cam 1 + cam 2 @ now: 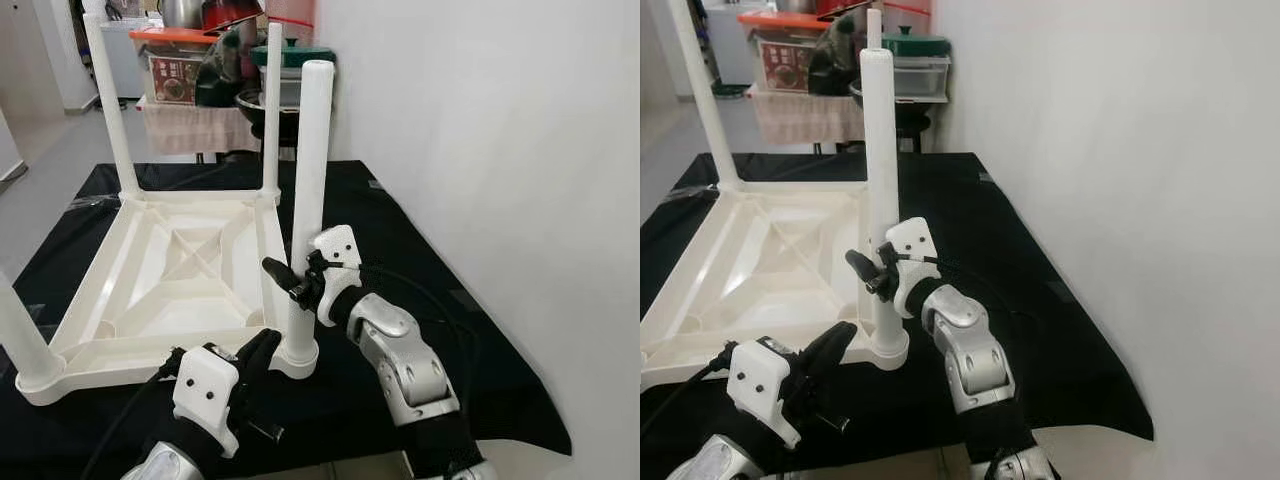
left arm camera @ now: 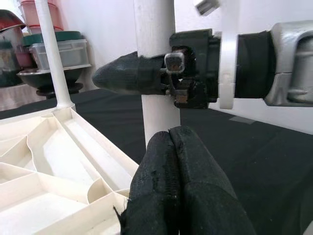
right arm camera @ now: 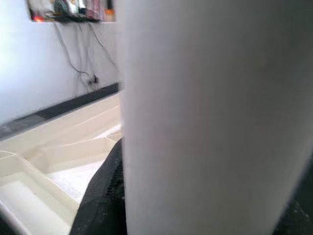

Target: Building children table

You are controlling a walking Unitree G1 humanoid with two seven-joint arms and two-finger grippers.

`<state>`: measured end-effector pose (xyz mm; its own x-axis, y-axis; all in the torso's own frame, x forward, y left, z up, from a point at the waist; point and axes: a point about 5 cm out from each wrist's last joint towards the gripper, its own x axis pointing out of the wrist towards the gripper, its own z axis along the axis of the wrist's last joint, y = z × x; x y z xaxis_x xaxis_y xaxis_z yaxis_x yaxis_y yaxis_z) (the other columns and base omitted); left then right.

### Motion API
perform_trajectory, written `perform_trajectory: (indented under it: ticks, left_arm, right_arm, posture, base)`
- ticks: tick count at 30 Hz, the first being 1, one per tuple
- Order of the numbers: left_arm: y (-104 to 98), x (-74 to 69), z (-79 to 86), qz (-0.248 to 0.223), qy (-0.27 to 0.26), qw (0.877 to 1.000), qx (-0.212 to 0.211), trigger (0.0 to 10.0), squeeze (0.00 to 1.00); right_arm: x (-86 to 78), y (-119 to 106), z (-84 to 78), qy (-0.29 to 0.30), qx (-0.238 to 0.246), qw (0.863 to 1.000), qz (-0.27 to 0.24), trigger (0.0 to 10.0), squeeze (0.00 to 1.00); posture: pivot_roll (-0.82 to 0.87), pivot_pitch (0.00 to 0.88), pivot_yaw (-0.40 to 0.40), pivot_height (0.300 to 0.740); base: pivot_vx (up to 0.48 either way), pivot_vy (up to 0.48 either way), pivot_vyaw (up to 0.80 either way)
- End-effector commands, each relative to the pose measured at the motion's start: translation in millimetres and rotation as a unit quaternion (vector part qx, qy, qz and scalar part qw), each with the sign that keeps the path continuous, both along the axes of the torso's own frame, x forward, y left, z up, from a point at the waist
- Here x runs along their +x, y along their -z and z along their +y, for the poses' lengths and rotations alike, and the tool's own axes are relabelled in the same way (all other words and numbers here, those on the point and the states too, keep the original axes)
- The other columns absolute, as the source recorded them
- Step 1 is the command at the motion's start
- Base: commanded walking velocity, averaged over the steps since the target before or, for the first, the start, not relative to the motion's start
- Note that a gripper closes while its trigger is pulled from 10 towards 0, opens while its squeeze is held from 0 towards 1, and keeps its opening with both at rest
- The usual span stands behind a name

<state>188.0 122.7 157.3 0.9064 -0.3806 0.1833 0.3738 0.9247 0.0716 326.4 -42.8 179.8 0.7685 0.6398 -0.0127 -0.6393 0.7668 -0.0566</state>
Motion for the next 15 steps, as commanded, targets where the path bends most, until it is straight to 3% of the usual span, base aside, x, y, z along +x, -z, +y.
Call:
perform_trajectory:
  ticks: [1,3,9,10,11,12,13,14,15]
  left_arm:
    - [2,0.4,-0.4,0.004,-0.002,1.000,-0.001,10.0,0.00]
    - [3,0.1,-1.3,0.005,0.001,1.000,-0.002,10.0,0.00]
    - [3,0.0,-1.4,0.006,0.002,1.000,-0.002,10.0,0.00]
    - [3,-0.1,-1.8,0.006,0.002,1.000,-0.003,10.0,0.00]
    - [4,-0.1,-2.0,0.006,0.003,1.000,-0.003,10.0,0.00]
    - [4,-0.2,-2.1,0.007,0.002,1.000,-0.003,10.0,0.00]
    - [4,-0.2,-2.1,0.007,0.002,1.000,-0.003,10.0,0.00]
    - [4,-0.5,-2.2,0.007,0.002,1.000,-0.002,10.0,0.00]
    - [4,-0.5,-2.2,0.007,0.002,1.000,-0.002,10.0,0.00]
  right_arm:
    - [-0.3,24,-5.9,0.005,-0.033,0.998,0.046,10.0,1.00]
    - [-3.7,5,1.9,-0.105,-0.013,0.994,0.021,10.0,1.00]
    - [-4.4,0,2.8,-0.137,-0.006,0.990,0.013,10.0,1.00]
    - [-5.6,-6,2.5,-0.200,0.007,0.980,0.006,10.0,0.89]
    - [-5.3,-10,0.4,-0.265,0.008,0.964,-0.003,10.0,0.00]
    - [-4.9,-13,-2.6,-0.324,0.004,0.946,-0.006,10.0,0.00]
    - [-4.9,-13,-2.6,-0.324,0.004,0.946,-0.006,10.0,0.00]
    - [-3.5,-15,-5.4,-0.365,0.002,0.931,-0.003,10.0,0.00]
    - [-3.5,-15,-5.4,-0.365,0.002,0.931,-0.003,10.0,0.00]
  posture:
    - [0.06,0.016,-0.093,0.740]
    - [0.06,0.011,-0.092,0.740]
    - [0.06,0.011,-0.092,0.740]
    - [0.07,0.007,-0.094,0.740]
    - [0.07,0.007,-0.095,0.740]
    - [0.07,0.004,-0.094,0.740]
    - [0.07,0.004,-0.094,0.740]
    - [0.08,0.002,-0.094,0.740]
    - [0.08,0.002,-0.094,0.740]
  base:
    - [0.000,0.000,0.00]
    - [0.000,0.000,0.00]
    - [0.000,0.000,0.00]
    - [0.000,0.000,0.00]
    - [0.000,0.000,0.00]
    - [0.000,0.000,0.00]
    - [0.000,0.000,0.00]
    - [0.000,0.000,0.00]
    - [0.000,0.000,0.00]
